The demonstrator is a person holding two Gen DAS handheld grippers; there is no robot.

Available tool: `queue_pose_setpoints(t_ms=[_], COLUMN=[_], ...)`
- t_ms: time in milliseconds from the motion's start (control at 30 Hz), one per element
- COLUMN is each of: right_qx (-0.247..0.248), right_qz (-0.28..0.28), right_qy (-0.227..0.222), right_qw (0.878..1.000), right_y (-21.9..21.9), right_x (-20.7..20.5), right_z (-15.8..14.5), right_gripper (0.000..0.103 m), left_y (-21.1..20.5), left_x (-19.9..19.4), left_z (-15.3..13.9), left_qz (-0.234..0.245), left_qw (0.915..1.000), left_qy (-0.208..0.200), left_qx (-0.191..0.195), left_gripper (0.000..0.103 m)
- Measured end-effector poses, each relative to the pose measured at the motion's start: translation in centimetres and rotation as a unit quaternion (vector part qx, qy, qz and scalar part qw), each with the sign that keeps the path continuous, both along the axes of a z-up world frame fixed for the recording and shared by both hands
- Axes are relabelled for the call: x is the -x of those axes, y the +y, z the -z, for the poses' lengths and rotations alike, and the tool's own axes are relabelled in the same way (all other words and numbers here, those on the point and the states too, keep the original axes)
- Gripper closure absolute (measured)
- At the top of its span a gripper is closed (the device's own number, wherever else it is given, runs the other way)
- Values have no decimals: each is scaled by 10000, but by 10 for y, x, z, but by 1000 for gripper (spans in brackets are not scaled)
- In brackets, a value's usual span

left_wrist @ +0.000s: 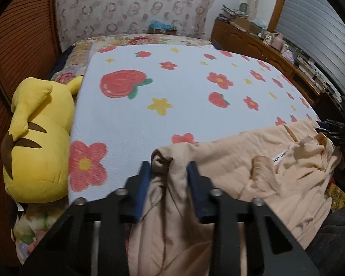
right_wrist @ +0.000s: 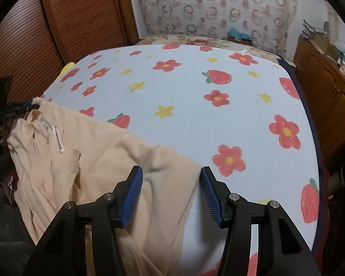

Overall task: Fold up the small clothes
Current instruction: 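Grasp the peach shirt hem edge with the left tool while the right tool grasps it too, then lift the hem high with both tools, shaking the shirt out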

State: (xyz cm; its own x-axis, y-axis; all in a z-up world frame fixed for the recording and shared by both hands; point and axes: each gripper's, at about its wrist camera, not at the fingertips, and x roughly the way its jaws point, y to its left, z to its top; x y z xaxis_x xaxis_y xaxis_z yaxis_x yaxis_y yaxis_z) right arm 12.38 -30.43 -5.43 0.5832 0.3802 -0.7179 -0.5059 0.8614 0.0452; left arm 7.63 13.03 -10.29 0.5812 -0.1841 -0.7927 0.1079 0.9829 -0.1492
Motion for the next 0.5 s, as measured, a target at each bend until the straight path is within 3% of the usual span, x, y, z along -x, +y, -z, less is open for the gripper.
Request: queue_pose_setpoints(t_ms=[133,167,200,267,367,500], right_qx=[36,10,-38,-234,-828,-1110], right_qz=[-50,-89,-169,-439,-702,-643], right_qy=[20,26,48,123,94,-483], right_qw=[10000,10000,9998,9987,9940,9906], right_y=[-3,-3,-2,0,-8,-32], right_x=[2,4,5,12,27,51], right_z=[0,0,-1,-1,-13,-59], right_gripper=[52,64,81,95,96,96], left_y=[-6,-8,-11,-9,-9,-16], left_x=[2,3,7,18,39,60], left_z=[-1,-2,-6,-22,-55,-103], left_qz=[91,111,88,-35,-151,16], left_qw=[10000,9999,9997,9979,9928,9855], left_qy=[-15,-45,-197,-618,-1136,-1656], left_qx=[-37,-58,-122,188,352,377], left_gripper=[90,92,92,93,93,94])
